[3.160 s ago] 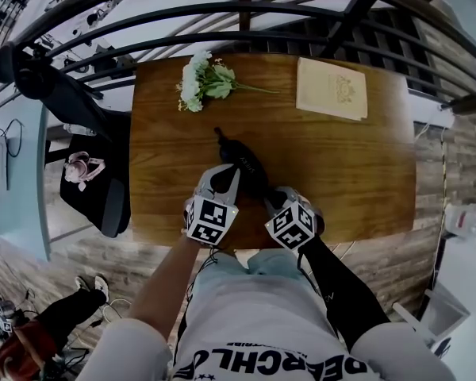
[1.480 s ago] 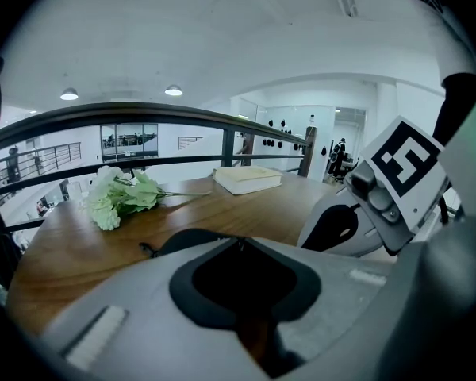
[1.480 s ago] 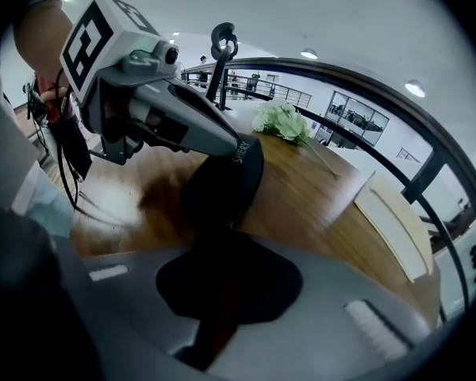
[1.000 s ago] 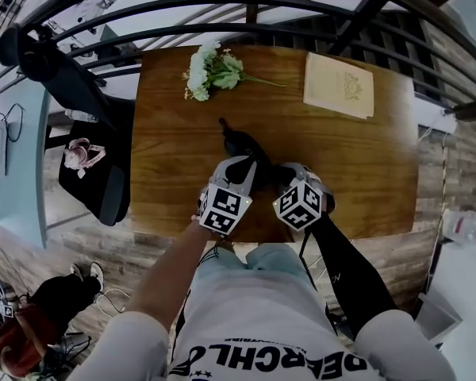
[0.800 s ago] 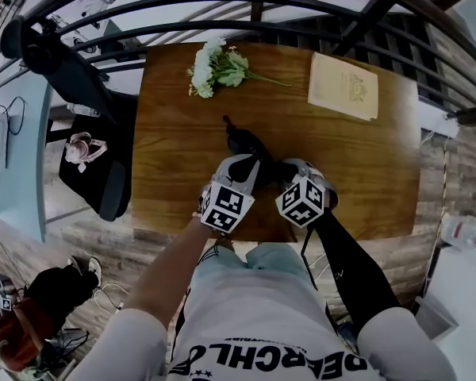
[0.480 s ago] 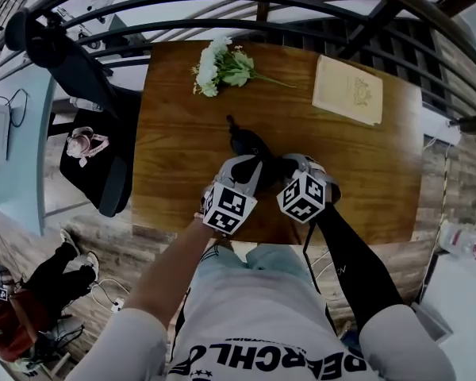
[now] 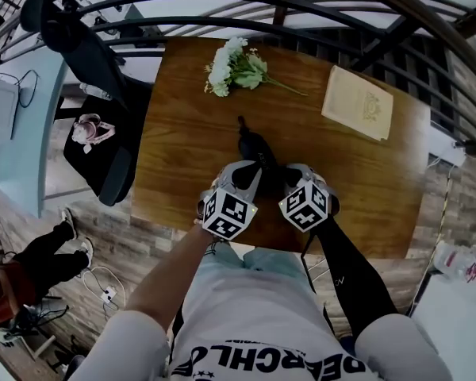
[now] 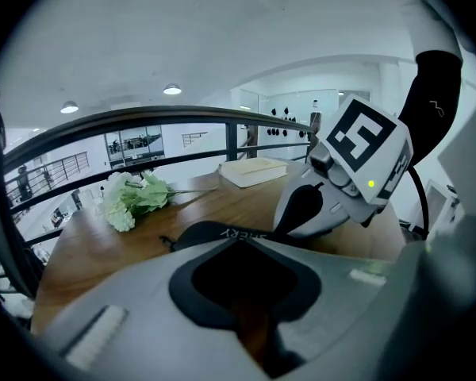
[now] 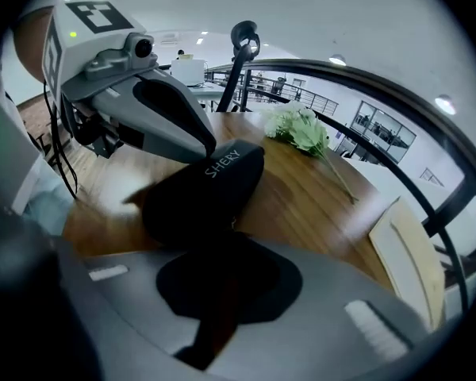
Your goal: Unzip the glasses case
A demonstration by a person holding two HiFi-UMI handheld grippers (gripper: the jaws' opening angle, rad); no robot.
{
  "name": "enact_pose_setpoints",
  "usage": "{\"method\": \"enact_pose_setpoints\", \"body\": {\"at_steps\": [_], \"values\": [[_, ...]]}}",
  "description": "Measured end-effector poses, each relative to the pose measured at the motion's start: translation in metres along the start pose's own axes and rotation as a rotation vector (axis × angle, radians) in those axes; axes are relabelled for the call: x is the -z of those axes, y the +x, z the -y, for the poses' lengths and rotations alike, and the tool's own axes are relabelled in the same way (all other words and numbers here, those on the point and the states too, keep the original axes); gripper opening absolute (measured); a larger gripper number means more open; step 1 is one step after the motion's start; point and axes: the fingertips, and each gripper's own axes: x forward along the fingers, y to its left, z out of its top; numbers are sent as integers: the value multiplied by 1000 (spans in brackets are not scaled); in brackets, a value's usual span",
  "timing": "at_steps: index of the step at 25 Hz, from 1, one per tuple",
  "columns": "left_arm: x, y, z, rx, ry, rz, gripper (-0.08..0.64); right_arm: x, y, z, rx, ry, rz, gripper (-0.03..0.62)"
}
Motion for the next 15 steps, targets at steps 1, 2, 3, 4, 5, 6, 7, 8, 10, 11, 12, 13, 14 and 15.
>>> {"method": "enact_pose_setpoints", "body": {"at_steps": [1,2,3,4,5,6,7,8,10,11,12,13,14,15], "values": [[3,-2,-1,-9,-11,-7,23,2,0,-4,-11,24,1,29],[5,-5,-3,-17,-22,-10,23,3,-1,-9,-21,48,1,29],[6,-7,-5,-23,-31,-13,23,4,-3,-13,-28,69,2,29],[8,-9,-7,-28,-37,-15,23,4,-4,-18,-35,91,2,29],[8,-12,-9,-31,-40,-16,23,4,-6,-24,-42,116,3,29],[9,-14,-11,-32,-40,-13,23,3,-8,-31,-50,144,4,29],[9,-17,-11,-31,-38,-8,23,1,-9,-39,-58,172,5,29],[9,-20,-12,-27,-34,-2,21,-2,-10,-47,-64,198,7,29],[9,-24,-14,-14,-18,2,21,-11,-10,-60,-71,231,12,29],[10,-26,-16,-7,-7,1,21,-16,-9,-66,-73,239,15,29],[10,-28,-17,1,1,0,21,-21,-7,-71,-75,243,17,29],[12,-30,-19,8,7,-1,21,-27,-6,-76,-76,249,19,29],[13,-33,-21,16,11,-3,21,-32,-4,-80,-75,258,21,29],[16,-36,-24,25,16,-8,21,-36,-2,-84,-71,271,23,29]]}}
